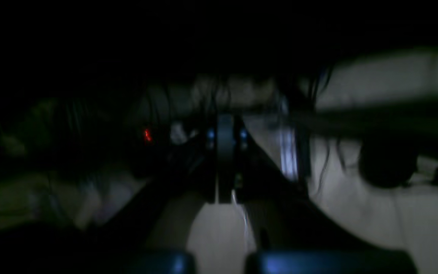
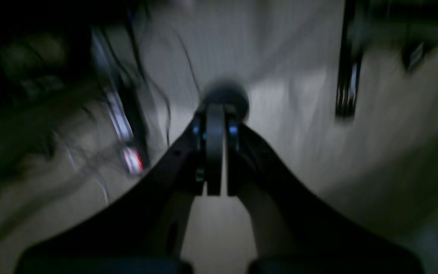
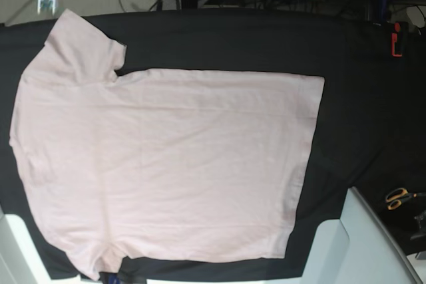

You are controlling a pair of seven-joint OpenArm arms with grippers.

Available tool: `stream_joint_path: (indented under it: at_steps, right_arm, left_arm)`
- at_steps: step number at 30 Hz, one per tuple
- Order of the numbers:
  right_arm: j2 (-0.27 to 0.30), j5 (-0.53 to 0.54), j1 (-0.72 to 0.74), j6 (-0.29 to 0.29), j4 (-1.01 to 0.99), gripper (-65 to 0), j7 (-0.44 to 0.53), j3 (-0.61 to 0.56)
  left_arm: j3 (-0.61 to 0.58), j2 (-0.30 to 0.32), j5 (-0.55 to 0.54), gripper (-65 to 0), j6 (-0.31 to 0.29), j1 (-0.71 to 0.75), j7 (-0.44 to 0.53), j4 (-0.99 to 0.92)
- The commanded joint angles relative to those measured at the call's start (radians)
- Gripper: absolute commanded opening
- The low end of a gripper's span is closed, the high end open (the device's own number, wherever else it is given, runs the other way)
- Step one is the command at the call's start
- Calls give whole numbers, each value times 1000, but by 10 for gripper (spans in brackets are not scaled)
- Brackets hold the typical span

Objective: Fold the T-shirt properly
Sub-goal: 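Move both grippers down to the shirt's shoulder and hem corners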

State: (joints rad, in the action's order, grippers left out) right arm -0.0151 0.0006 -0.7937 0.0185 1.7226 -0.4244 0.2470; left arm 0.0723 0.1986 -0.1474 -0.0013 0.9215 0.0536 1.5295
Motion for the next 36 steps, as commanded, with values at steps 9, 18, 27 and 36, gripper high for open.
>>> stream_joint_path:
  at_steps: [9, 18, 27, 36]
  right_arm:
    - [10, 427, 147, 509, 153, -425, -164, 219]
    - [11, 526, 468, 680, -13, -231, -528, 618]
    - [142, 531, 550, 680, -350, -228, -591, 710]
    - [100, 531, 537, 680, -368, -227, -591, 705]
  left_arm:
    - [206, 0, -4, -629, -105, 11, 7, 360]
    - [426, 0, -389, -476, -355, -111, -277, 303]
    - [667, -8, -456, -564, -558, -181, -443, 285]
    - [713, -6, -456, -564, -558, -181, -444, 283]
